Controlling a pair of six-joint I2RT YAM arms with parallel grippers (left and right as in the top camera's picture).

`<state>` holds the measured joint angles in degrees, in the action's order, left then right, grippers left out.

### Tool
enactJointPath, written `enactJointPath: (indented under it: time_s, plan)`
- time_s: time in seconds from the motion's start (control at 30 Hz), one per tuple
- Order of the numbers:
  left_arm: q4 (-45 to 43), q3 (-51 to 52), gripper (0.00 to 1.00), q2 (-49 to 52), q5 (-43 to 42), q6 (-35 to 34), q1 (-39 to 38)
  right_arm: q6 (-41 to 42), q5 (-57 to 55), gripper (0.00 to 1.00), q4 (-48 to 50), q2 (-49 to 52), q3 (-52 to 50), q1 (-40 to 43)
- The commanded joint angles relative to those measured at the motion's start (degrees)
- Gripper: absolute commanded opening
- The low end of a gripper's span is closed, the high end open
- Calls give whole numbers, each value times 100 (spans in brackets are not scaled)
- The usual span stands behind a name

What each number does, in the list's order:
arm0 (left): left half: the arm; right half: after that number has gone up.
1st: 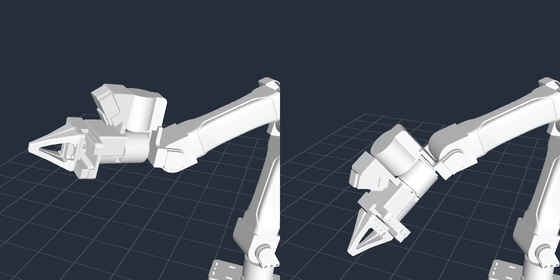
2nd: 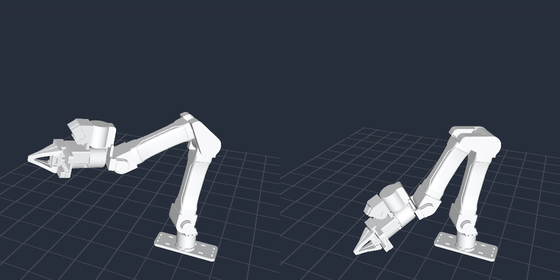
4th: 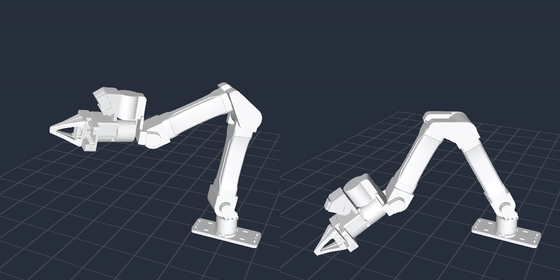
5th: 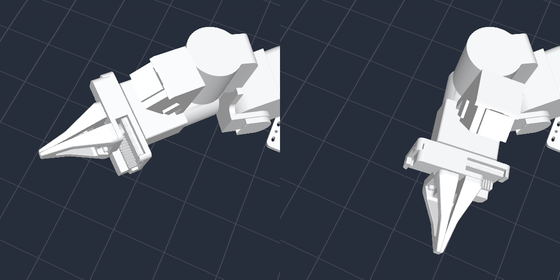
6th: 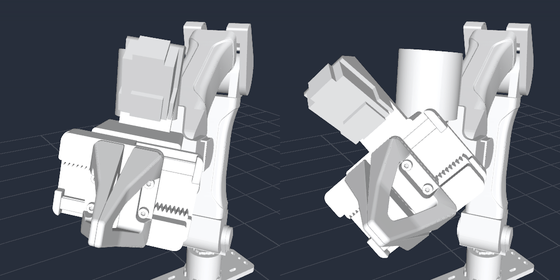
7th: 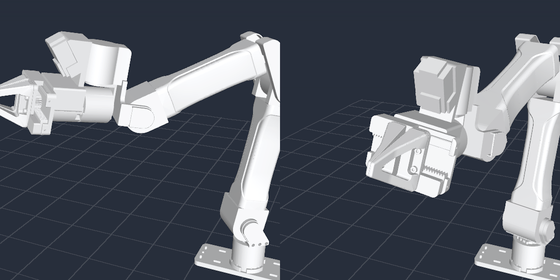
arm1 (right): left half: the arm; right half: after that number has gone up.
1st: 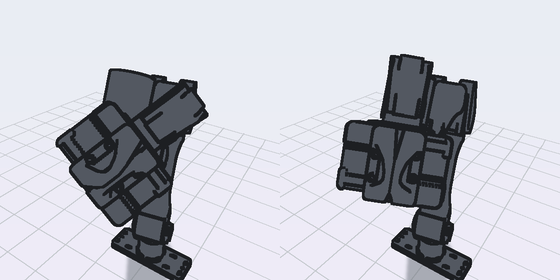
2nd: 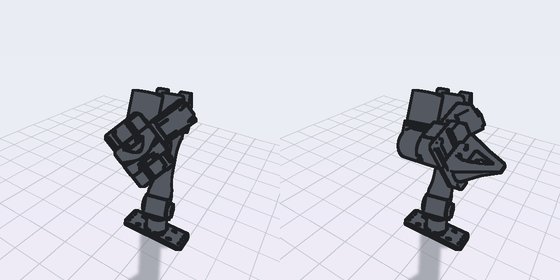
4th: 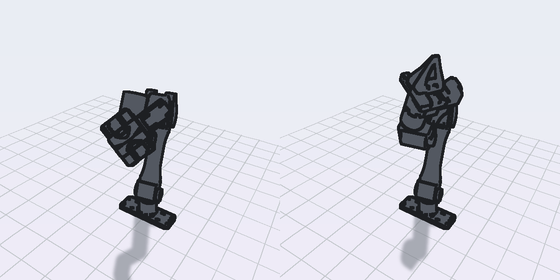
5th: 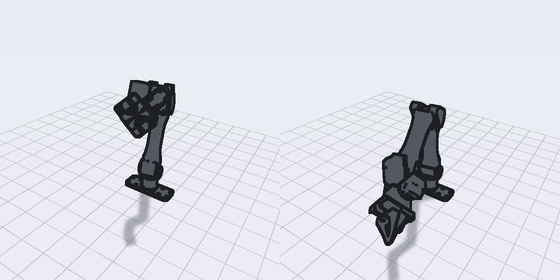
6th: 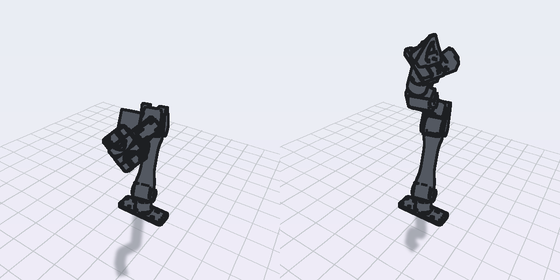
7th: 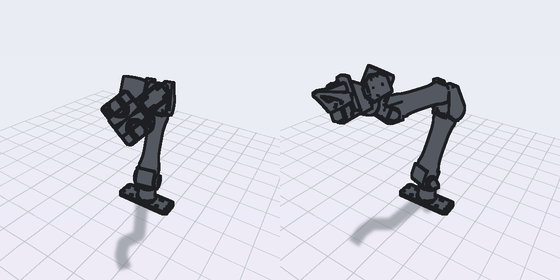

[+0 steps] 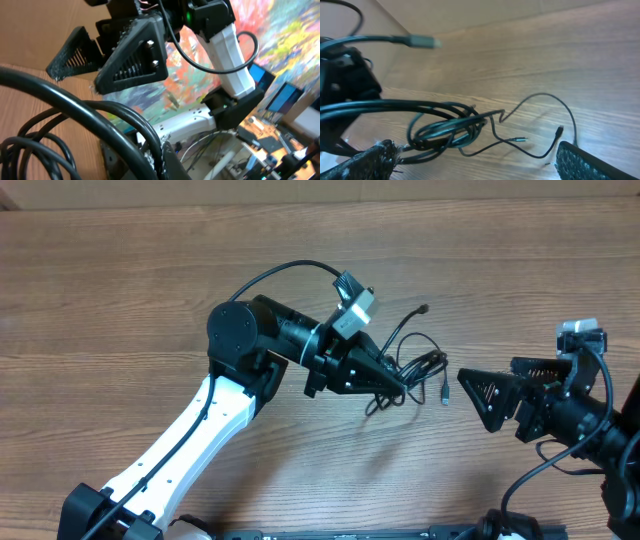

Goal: Untangle cables

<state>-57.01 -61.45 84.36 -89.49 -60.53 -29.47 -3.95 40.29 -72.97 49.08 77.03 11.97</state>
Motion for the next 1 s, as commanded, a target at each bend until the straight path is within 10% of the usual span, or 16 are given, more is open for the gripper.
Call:
enactJointPath:
  time_s: [0.0, 0.97]
  plan:
    - [-76, -57, 4, -4, -109, 555, -17, -197, -514, 100, -94, -15, 17, -28]
    - [-68, -57, 4, -2, 179, 1128, -111, -216, -275, 100, -219, 850, 17, -35]
